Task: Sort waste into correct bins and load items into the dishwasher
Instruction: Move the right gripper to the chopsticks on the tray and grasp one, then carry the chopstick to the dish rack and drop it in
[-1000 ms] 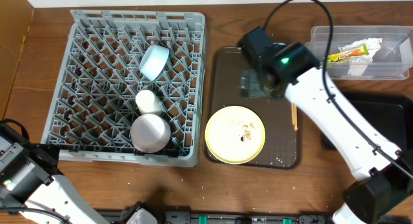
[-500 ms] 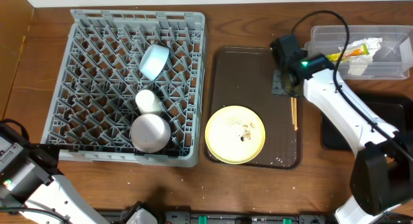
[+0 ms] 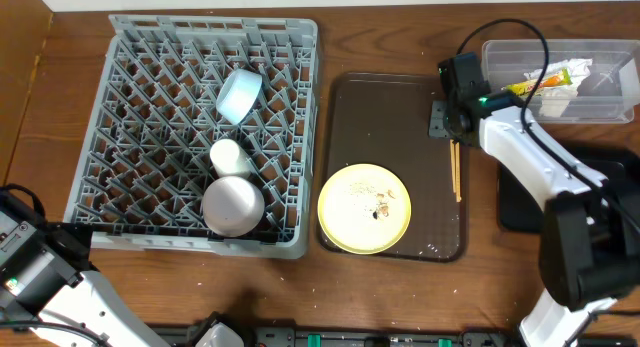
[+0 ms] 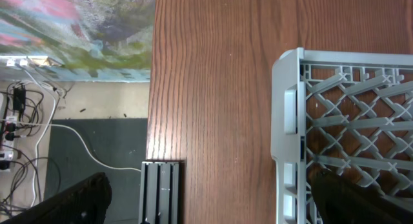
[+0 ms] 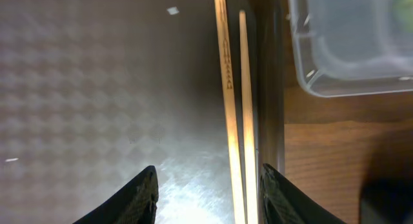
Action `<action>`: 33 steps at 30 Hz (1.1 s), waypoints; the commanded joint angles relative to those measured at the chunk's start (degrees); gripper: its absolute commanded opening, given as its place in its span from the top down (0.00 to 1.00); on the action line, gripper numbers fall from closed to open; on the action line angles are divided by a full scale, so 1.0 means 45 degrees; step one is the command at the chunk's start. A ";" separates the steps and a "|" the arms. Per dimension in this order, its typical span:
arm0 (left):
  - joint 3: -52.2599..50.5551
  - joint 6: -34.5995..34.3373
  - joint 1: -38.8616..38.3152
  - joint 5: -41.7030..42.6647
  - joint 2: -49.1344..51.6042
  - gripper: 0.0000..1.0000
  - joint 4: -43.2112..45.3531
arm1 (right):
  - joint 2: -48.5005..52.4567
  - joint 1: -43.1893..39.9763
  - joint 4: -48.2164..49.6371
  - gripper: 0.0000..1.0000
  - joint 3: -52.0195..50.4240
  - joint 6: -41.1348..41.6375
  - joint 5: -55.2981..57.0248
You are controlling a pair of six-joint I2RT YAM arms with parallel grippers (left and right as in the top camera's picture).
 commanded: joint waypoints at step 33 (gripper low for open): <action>0.0214 -0.0121 0.0053 -0.0170 -0.0034 0.00 -0.0044 | 0.0117 0.0024 -0.0685 0.99 0.1253 0.0515 -0.4731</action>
